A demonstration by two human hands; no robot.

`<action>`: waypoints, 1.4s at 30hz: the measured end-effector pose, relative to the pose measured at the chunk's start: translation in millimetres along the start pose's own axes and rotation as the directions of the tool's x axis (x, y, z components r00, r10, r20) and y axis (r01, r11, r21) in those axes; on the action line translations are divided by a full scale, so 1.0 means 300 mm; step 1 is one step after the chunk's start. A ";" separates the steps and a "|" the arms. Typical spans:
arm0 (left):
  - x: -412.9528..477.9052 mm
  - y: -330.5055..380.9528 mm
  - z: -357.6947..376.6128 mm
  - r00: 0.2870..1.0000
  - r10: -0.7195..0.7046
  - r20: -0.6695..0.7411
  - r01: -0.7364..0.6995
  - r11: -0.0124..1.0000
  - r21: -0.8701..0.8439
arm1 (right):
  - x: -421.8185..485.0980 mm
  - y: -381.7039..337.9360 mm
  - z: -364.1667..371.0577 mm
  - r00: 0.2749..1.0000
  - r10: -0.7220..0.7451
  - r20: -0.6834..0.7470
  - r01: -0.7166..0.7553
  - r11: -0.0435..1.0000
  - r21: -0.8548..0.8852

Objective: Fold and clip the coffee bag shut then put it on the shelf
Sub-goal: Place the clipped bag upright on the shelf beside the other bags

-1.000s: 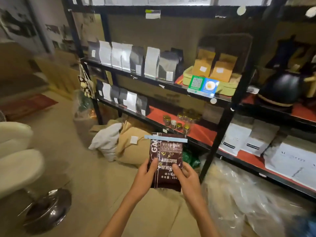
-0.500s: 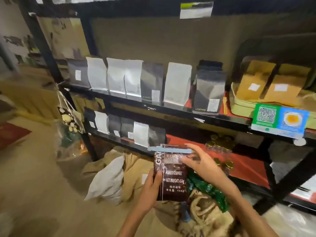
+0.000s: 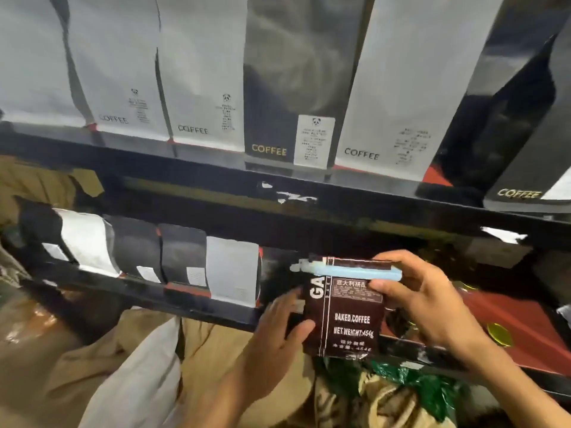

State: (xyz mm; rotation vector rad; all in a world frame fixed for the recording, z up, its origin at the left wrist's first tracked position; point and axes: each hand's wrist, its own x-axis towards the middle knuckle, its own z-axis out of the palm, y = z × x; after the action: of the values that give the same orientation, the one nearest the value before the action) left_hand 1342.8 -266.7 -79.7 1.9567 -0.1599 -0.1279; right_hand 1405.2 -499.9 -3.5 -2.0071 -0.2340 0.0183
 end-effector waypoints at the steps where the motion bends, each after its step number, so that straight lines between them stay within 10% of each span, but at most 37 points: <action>1: 0.045 -0.030 -0.026 0.995 0.086 -0.050 -0.079 0.990 0.116 | 0.017 0.041 -0.005 0.998 -0.025 -0.053 0.025 1.000 0.012; 6: 0.329 -0.024 -0.154 0.787 0.591 -0.176 -0.260 0.577 0.775 | 0.126 0.222 -0.009 0.964 -0.031 -0.265 0.081 0.980 0.180; 9: 0.440 0.028 -0.160 0.919 0.391 0.051 -0.226 0.416 0.881 | 0.188 0.285 0.030 0.954 -0.085 -0.289 0.129 0.982 0.136; 12: 0.504 0.010 -0.120 0.980 0.126 0.156 -0.200 0.562 0.802 | 0.218 0.341 0.064 0.956 -0.124 -0.268 0.156 0.982 0.103; 18: 0.513 -0.035 -0.113 0.973 0.204 0.110 -0.223 0.700 0.678 | 0.215 0.478 0.102 0.967 -0.054 -0.248 0.106 0.974 0.202; 42: 0.537 -0.038 -0.116 0.969 0.188 0.157 -0.245 0.700 0.671 | 0.161 0.496 0.131 0.972 -0.066 -0.224 0.116 0.969 0.220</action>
State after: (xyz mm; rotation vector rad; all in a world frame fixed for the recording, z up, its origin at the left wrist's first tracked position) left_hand 1507.7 -258.4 -79.3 2.6634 -0.5590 0.0238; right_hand 1471.2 -518.3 -149.4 -1.7476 -0.1765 -0.2202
